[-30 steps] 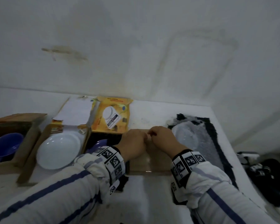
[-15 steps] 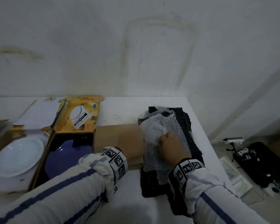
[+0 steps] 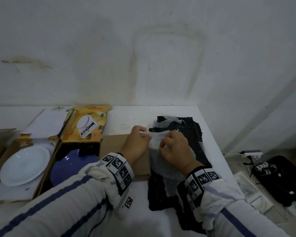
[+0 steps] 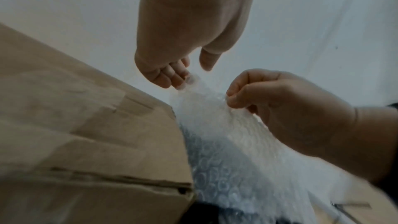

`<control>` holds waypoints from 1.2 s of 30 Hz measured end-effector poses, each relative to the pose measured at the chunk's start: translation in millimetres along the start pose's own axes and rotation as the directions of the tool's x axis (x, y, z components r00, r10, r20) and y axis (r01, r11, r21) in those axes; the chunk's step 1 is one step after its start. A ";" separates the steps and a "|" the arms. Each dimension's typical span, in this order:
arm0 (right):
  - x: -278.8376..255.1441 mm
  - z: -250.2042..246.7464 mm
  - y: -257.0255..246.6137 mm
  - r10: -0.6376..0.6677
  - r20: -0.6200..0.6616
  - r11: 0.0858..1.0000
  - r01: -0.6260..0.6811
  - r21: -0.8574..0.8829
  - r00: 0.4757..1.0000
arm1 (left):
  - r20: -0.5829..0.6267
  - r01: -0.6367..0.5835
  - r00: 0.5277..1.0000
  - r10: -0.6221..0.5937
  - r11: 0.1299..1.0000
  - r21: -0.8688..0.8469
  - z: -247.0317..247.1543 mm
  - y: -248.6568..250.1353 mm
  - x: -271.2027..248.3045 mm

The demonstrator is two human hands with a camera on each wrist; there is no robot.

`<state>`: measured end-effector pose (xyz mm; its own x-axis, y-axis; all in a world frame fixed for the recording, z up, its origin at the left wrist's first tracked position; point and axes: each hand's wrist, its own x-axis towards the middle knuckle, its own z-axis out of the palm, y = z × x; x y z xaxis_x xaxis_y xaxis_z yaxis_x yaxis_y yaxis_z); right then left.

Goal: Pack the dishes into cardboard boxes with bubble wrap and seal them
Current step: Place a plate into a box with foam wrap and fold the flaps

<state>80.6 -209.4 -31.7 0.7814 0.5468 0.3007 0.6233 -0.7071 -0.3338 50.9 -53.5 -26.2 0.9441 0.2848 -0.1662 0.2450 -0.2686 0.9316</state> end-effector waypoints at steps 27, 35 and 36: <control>77.6 90.9 -202.2 0.260 0.792 0.379 -0.813 0.442 0.552 | -0.287 -0.076 0.933 -0.216 0.661 -0.747 -238.3 -73.5 -48.4; 77.2 110.4 -227.5 0.354 0.673 0.175 -0.752 0.635 0.650 | -0.327 -0.048 0.921 -0.212 0.771 -0.635 -266.8 -94.5 -49.7; 77.4 110.1 -227.0 0.385 0.642 0.167 -0.734 0.658 0.663 | -0.345 -0.043 0.917 -0.199 0.812 -0.582 -269.4 -99.8 -48.6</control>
<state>2.9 42.8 -31.0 0.7770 0.3784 -0.5031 -0.4502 -0.2245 -0.8642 -78.9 207.3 -24.0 0.7413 0.6319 -0.2262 0.0300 0.3055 0.9517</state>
